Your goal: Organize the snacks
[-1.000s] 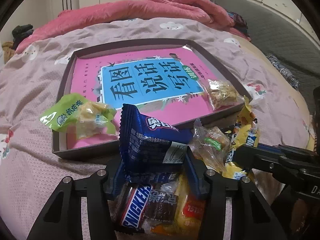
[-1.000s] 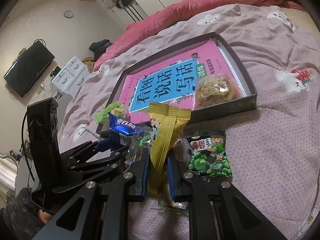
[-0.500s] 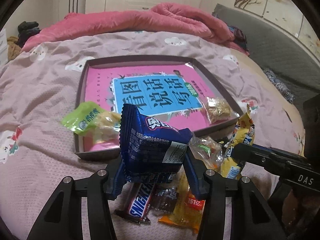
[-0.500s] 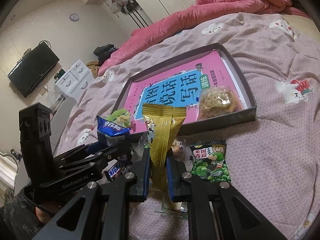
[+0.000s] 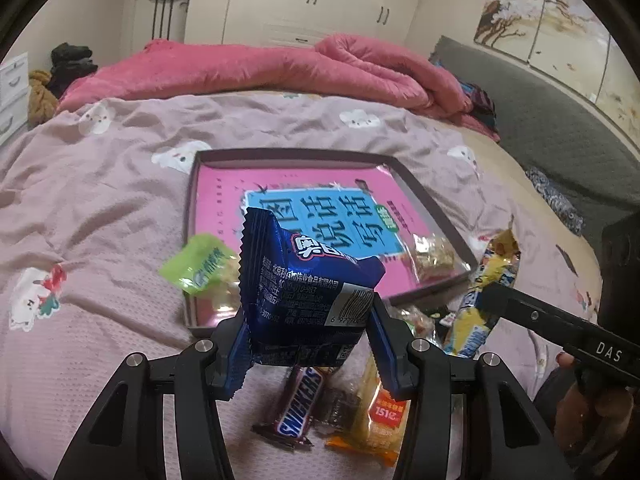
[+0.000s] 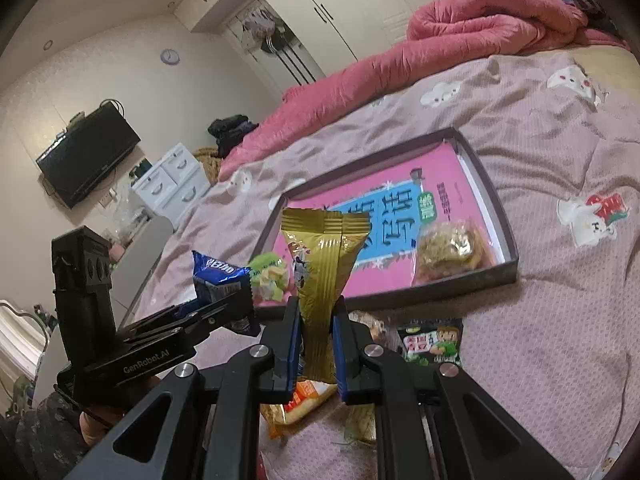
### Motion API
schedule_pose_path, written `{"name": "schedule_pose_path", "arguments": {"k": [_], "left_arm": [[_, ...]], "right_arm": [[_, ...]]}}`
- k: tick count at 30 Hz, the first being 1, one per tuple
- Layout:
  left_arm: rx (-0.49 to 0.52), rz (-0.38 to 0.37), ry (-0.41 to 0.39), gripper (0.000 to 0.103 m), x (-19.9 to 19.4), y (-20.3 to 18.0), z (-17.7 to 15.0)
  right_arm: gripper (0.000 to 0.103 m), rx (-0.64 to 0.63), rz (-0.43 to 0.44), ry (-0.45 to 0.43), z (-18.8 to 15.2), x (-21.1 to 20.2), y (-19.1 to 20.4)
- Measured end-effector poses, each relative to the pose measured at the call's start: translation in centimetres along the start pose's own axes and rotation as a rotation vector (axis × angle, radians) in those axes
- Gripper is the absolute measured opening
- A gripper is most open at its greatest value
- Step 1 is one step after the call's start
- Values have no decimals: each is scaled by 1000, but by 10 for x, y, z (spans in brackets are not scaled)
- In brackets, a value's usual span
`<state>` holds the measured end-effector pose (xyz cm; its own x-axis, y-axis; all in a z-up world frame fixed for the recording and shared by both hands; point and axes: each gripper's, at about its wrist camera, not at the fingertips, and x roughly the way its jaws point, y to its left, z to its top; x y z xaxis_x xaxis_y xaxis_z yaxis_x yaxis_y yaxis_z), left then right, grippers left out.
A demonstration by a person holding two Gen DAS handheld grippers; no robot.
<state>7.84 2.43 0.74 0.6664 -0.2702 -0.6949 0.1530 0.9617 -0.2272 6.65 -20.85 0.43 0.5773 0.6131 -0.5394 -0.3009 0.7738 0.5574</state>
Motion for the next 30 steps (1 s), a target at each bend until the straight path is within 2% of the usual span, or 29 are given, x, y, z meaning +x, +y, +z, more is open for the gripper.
{"name": "schedule_pose_path", "arguments": {"k": [14,30], "left_arm": [[-127,36,-84,53,-20,46,19],[-120,22,-101,53,-3,38,29]], "right_arm": [[15,23,-32,-113,19,-16,-12],[15,23,-117,-177,37,-11,-23]]}}
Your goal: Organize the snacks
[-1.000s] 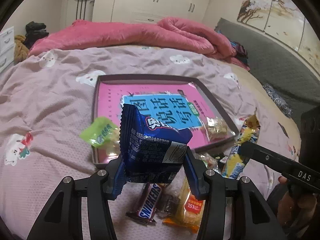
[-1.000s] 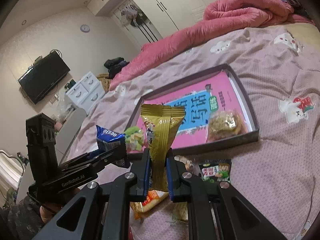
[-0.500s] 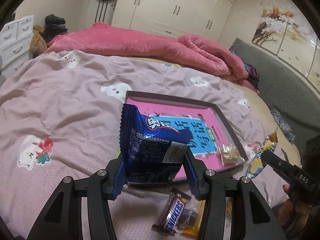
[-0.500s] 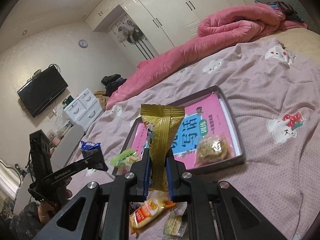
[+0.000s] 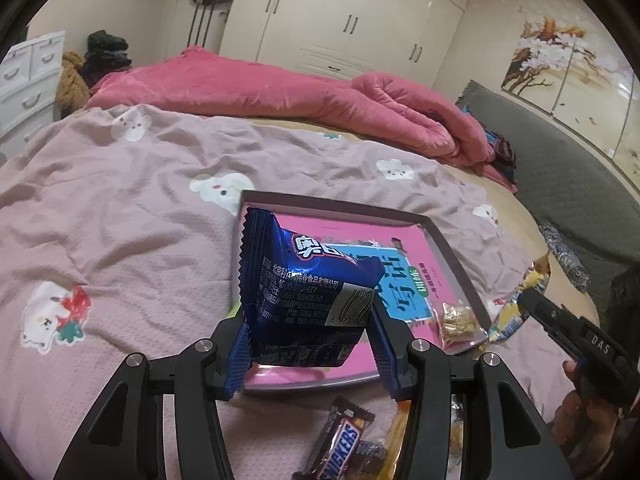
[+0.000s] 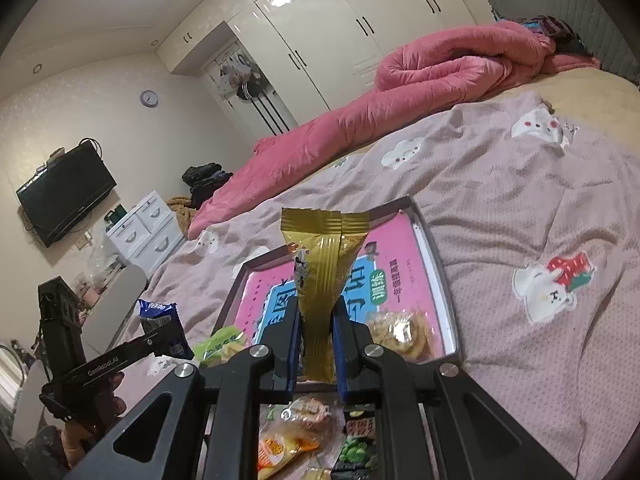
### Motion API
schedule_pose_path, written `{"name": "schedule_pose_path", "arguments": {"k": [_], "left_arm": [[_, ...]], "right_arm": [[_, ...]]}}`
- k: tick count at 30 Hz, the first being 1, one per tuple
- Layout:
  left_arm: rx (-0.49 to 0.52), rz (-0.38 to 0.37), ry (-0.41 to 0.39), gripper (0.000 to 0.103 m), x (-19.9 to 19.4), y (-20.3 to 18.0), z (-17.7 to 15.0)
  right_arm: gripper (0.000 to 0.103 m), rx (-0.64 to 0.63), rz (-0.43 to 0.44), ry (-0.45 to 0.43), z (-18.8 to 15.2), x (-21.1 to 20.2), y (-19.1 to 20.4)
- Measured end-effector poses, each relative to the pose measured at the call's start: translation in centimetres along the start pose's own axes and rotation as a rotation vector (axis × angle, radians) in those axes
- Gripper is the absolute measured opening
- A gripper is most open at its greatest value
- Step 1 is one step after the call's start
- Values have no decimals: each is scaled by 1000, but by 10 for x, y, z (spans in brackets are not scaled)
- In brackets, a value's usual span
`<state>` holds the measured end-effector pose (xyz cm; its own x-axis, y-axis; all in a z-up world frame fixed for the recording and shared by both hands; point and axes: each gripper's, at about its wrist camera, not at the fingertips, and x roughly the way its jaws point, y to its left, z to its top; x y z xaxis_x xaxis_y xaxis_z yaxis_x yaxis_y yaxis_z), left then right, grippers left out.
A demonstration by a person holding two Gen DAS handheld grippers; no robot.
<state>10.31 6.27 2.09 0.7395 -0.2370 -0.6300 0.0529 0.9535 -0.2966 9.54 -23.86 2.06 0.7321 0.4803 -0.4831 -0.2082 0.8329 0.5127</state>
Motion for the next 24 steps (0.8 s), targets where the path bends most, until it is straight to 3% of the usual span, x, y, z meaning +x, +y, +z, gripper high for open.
{"name": "schedule_pose_path", "arguments": {"k": [24], "left_arm": [[116,-46,120,53,57,-33,-20]], "right_arm": [[15,30,31,39,0,32,-4]]}}
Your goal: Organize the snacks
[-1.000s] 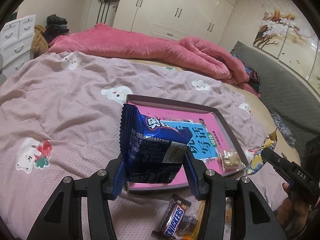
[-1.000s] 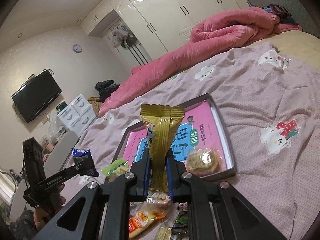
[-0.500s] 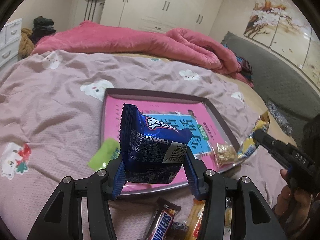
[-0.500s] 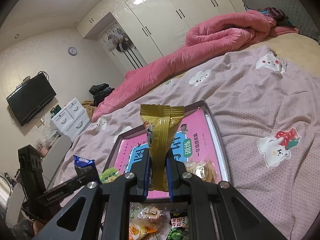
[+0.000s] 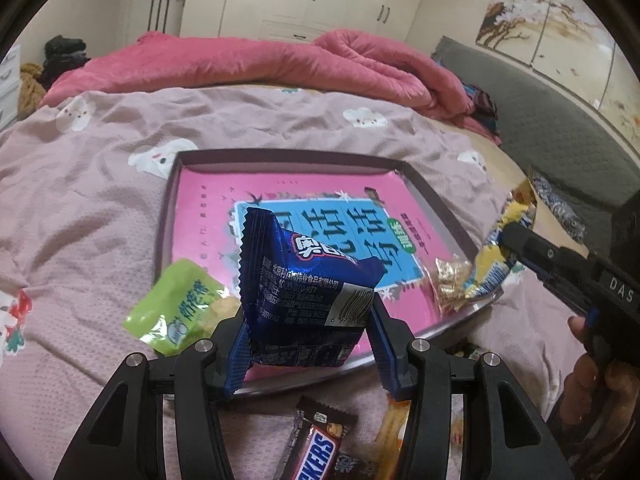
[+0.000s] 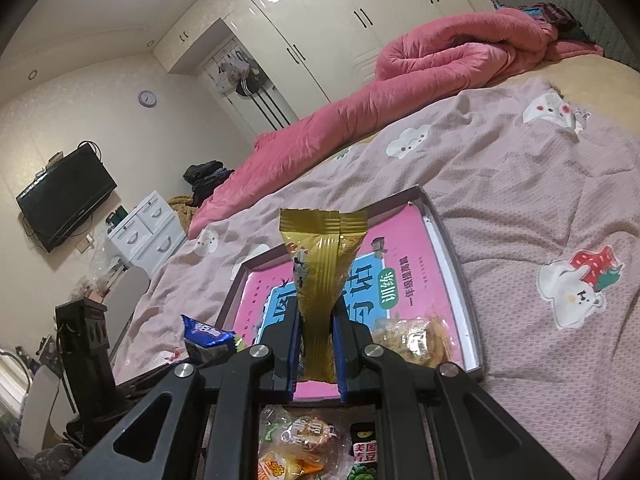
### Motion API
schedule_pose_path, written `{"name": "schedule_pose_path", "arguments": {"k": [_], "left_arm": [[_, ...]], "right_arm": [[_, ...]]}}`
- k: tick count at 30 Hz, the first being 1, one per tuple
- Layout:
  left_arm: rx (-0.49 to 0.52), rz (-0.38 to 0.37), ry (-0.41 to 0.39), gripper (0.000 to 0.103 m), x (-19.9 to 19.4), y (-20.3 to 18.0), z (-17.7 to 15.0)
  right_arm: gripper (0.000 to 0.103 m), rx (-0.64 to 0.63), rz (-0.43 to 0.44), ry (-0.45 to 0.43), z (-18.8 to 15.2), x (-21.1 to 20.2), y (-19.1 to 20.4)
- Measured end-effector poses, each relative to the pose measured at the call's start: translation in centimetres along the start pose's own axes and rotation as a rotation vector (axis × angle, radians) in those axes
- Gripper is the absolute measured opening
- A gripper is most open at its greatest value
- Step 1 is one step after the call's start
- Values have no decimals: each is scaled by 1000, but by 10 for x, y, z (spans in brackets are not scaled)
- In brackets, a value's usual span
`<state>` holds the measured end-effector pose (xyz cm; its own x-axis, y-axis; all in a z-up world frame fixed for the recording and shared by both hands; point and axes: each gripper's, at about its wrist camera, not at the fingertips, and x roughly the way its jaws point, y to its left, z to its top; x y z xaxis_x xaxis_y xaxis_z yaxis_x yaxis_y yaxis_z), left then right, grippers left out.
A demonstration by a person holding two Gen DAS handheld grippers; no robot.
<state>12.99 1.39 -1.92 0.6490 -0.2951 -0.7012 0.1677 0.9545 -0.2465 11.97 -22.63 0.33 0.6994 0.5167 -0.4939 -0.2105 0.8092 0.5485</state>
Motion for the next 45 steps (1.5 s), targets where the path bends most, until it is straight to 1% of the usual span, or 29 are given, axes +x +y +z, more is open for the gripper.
{"name": "schedule_pose_path", "arguments": {"k": [7,16,21,27,32,40,45], "left_arm": [[13,-2,16,54,8,-1,-2],[30,-2,28,54,18,-3,-2],[46,-6,39,54,23,-5,-4],[53,-16,47,54,27,-6,-4],[52,-17,47,54,27,-6,-3],[57,-19,50,54,28,-6,-3],[58,-19,54,54,29,-6,-3]], "right_arm": [[15,11,14,12,-1,7,0],[15,107,17,39,-6,14,-16],[15,119,0,68,-10,21,-19],[15,87,-18,109,-17,29,-12],[16,89,-33,150,-23,36,-13],[16,115,-80,157,-24,35,-21],[18,120,-117,161,-25,33,-24]]}}
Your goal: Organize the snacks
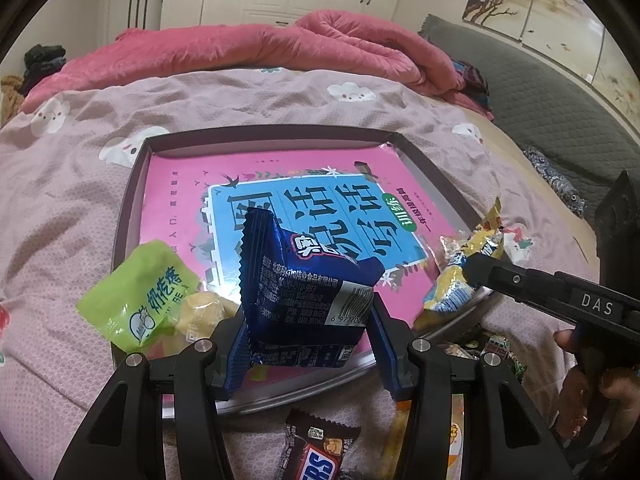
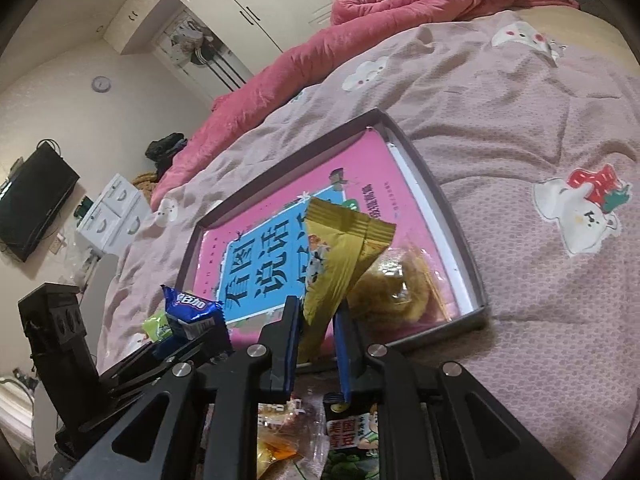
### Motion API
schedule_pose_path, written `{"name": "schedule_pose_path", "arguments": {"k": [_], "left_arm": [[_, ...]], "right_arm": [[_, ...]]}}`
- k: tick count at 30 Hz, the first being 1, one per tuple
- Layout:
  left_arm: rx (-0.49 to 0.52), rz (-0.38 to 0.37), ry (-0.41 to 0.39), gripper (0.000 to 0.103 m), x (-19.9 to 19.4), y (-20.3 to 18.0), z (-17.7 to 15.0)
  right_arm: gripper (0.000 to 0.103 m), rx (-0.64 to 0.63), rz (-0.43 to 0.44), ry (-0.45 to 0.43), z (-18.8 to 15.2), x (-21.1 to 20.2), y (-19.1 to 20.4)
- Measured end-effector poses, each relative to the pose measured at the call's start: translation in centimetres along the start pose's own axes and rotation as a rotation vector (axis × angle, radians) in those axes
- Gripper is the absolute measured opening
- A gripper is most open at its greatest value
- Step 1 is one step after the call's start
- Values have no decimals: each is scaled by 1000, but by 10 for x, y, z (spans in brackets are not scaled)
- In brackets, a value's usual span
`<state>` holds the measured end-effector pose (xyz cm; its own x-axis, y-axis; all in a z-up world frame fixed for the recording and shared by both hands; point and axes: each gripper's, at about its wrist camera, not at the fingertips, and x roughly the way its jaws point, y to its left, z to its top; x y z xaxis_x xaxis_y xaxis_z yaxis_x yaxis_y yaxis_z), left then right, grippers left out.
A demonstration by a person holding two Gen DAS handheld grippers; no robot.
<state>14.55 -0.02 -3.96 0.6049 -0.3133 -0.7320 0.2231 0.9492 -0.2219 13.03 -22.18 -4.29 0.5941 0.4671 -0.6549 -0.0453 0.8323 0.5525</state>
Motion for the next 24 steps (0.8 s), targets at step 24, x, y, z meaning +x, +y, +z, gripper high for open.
{"name": "schedule_pose_path", "arguments": {"k": [24], "left_arm": [[-24,-8,6,54,-3,4,0]], "right_arm": [[30,-56,-93,-26,1,-9,1]]}}
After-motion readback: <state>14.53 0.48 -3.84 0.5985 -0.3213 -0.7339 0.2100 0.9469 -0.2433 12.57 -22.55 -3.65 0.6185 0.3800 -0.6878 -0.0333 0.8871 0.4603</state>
